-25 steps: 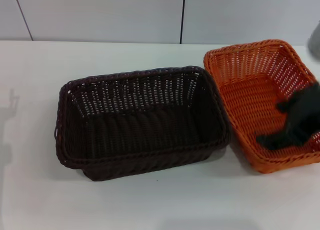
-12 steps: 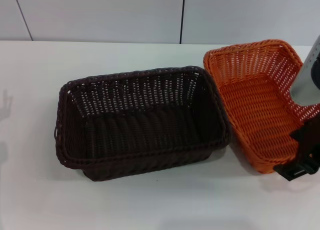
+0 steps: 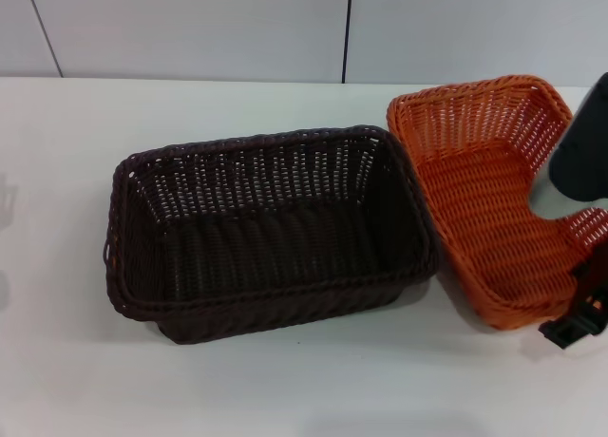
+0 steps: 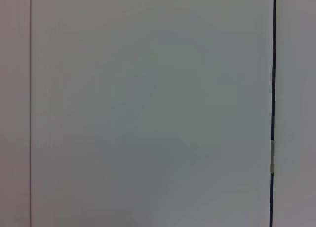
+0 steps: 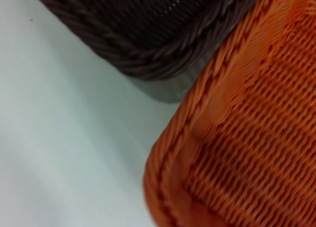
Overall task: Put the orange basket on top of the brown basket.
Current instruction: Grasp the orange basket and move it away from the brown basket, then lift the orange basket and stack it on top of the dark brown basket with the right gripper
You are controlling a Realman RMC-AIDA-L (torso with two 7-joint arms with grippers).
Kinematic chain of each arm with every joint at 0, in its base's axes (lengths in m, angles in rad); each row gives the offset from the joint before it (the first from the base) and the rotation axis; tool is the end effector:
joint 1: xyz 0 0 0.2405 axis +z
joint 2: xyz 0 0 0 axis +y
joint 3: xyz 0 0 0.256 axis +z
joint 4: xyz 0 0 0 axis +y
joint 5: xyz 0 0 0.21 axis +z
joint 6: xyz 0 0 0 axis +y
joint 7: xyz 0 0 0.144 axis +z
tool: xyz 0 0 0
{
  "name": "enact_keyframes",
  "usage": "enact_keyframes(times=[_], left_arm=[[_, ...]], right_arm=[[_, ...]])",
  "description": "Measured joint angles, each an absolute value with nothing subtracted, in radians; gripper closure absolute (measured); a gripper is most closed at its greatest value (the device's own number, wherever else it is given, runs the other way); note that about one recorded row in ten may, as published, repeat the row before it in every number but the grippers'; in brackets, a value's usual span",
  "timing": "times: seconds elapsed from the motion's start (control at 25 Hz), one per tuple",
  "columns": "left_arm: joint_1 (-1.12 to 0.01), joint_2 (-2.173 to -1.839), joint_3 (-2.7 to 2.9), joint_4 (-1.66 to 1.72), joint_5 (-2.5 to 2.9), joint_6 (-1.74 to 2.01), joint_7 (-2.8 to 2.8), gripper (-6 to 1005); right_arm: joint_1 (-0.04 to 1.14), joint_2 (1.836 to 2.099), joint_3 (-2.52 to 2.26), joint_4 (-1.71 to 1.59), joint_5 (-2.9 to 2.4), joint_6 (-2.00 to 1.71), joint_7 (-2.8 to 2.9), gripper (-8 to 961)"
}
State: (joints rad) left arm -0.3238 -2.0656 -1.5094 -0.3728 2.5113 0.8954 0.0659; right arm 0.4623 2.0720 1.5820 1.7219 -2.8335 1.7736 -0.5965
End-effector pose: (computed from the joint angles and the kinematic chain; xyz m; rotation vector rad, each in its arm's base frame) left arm -0.3807 0.3361 0.0497 -1.2184 -0.6770 -0.4858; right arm 0.1774 0.3114 0.0312 -2.4826 0.6330 -0.8356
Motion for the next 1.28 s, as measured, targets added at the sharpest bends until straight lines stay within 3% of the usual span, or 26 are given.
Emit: enact_keyframes(times=[0.24,0.64,1.08,1.28], left_arm=[[-0.32,-2.065,-1.509,-0.372,2.511,0.9,0.059,186],[-0.323,-2.062,-1.511,-0.35,2.511,0.901,0.057,186],[-0.319,-2.06,-1.522,-0.336,2.511,0.909,0.054,186],[-0.316,-2.06,-1.522,-0.336,2.511,0.912,0.014,186]], right_arm=[[0.477,2.073,1.576,1.693,-2.844,1.734,-0.591,156],[0.512,2.077,1.57,1.564,-2.845,1.674,-0.589,585],[0.588,2.07,1.653,1.661,-2.857,1.623,-0.517,648],[0.685,2.068,1.672,1.732,-2.882,1.652,-0.501,764]])
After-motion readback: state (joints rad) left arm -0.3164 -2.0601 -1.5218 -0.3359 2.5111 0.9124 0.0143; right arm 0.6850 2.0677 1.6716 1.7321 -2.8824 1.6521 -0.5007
